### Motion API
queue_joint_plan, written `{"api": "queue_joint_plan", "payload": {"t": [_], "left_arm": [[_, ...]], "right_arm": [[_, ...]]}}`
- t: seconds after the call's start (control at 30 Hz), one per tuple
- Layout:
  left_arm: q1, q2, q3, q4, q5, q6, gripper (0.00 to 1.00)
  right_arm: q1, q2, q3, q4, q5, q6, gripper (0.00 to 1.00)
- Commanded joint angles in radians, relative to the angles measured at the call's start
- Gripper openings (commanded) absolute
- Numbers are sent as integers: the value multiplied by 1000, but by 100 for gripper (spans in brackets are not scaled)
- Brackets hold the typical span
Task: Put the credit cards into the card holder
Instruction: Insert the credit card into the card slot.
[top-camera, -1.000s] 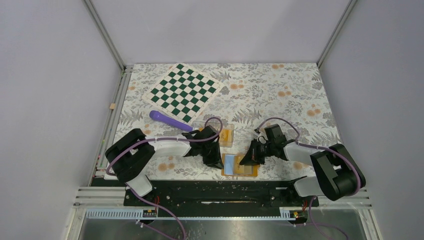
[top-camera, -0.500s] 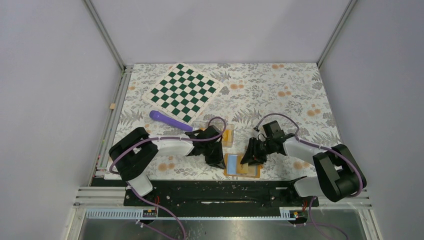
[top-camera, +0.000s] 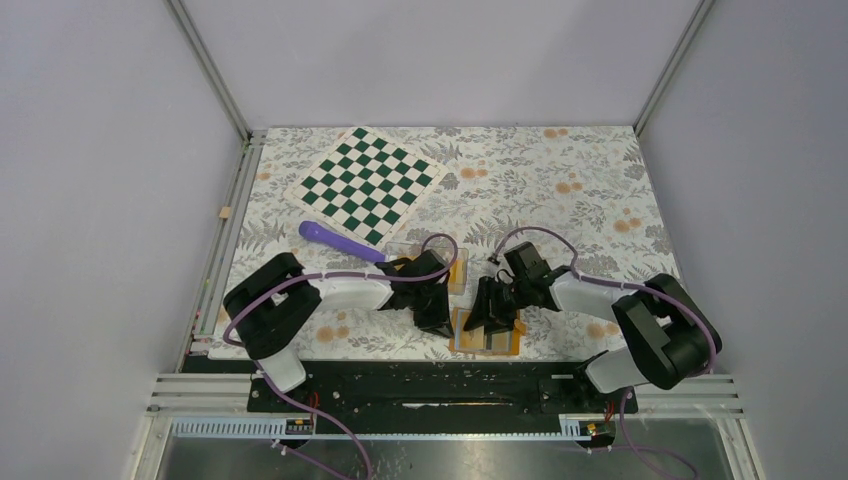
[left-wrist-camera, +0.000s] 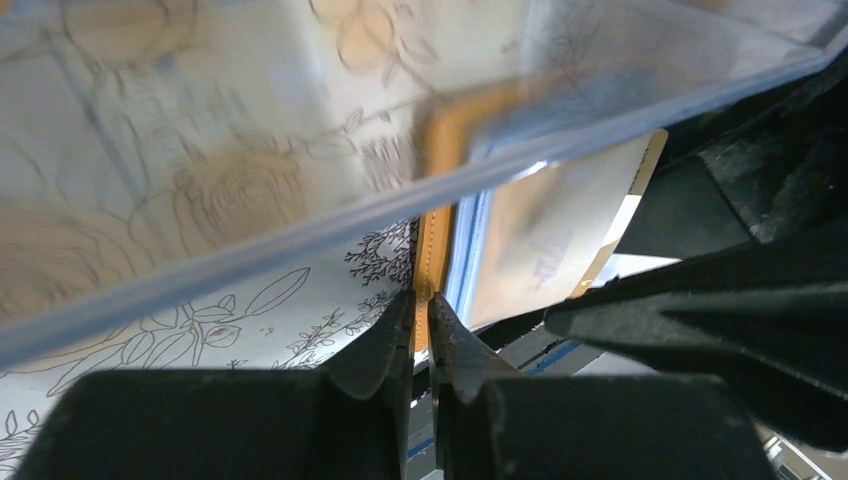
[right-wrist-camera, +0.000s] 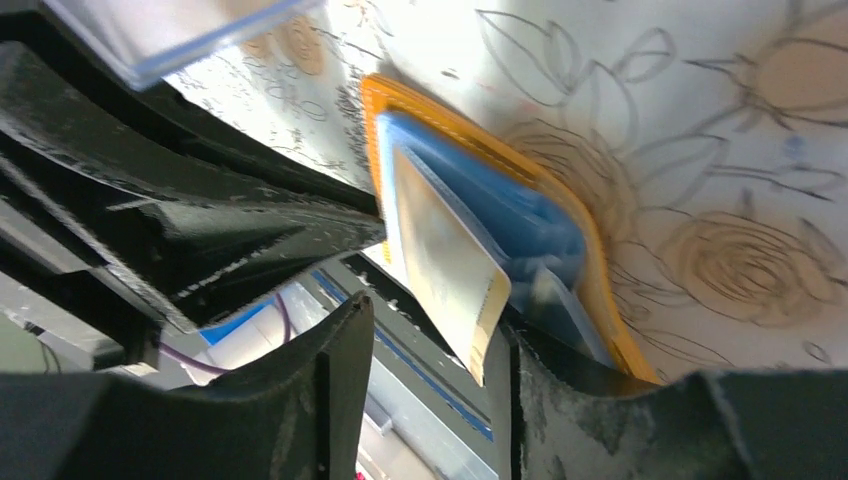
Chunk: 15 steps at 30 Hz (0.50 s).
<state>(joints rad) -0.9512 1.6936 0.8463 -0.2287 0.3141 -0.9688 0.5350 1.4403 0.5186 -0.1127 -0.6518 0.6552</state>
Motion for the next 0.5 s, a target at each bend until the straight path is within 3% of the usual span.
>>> {"api": "queue_joint_plan", "payload": {"t": [0.0,0.13,0.33,0.47], "left_arm": [[-23,31,42,7,-21,15,10],[-26,3,54,-38,-50,31,19],[-34,-92,92,-215,-184,83,42],[-34,-130,82,-137,-129,96,46]], "right_arm": [[46,33,-6,151,-37,92,51],[46,22,-4,122,-19,74,59],[46,-99,52,-160,113,-44,77],[46,-139,79,-277,166,-104,81]]}}
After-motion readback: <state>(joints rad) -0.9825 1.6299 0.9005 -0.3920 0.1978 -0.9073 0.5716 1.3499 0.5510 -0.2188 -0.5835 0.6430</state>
